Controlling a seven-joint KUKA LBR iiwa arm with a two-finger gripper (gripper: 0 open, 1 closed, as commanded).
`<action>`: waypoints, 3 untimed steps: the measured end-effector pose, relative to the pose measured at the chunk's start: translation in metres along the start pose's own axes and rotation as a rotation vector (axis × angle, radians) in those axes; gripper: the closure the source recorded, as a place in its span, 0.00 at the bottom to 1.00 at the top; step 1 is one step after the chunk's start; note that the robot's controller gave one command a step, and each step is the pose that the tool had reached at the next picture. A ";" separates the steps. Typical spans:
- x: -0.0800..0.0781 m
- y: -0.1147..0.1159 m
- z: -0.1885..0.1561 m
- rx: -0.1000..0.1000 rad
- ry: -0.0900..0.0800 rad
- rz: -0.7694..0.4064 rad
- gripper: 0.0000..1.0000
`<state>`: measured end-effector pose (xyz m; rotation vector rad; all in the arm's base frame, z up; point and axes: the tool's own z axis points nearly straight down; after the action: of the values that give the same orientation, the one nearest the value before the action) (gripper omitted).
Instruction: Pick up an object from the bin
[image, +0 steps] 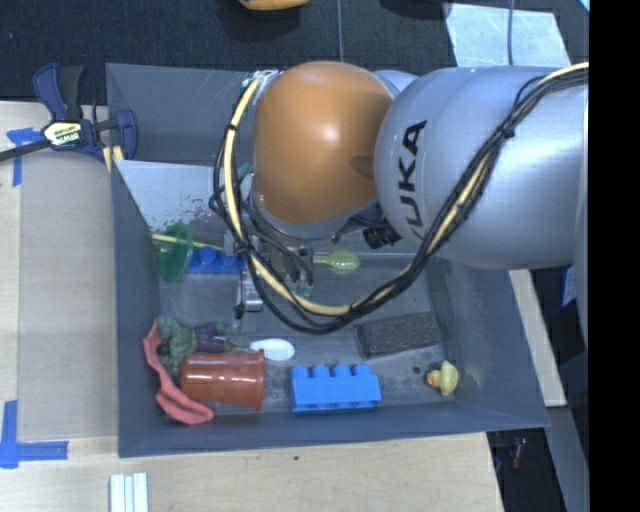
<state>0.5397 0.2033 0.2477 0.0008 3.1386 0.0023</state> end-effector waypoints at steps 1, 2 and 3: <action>0.018 -0.001 0.060 0.000 -0.002 -0.112 0.00; 0.048 0.008 0.084 0.001 -0.006 -0.543 0.00; 0.055 0.005 0.117 0.001 -0.002 -0.238 0.00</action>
Offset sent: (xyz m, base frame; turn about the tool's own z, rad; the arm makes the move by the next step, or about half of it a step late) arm -0.0562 0.0103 -0.0877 -0.5736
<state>0.4854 0.2088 0.1301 -0.3713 3.1147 0.0006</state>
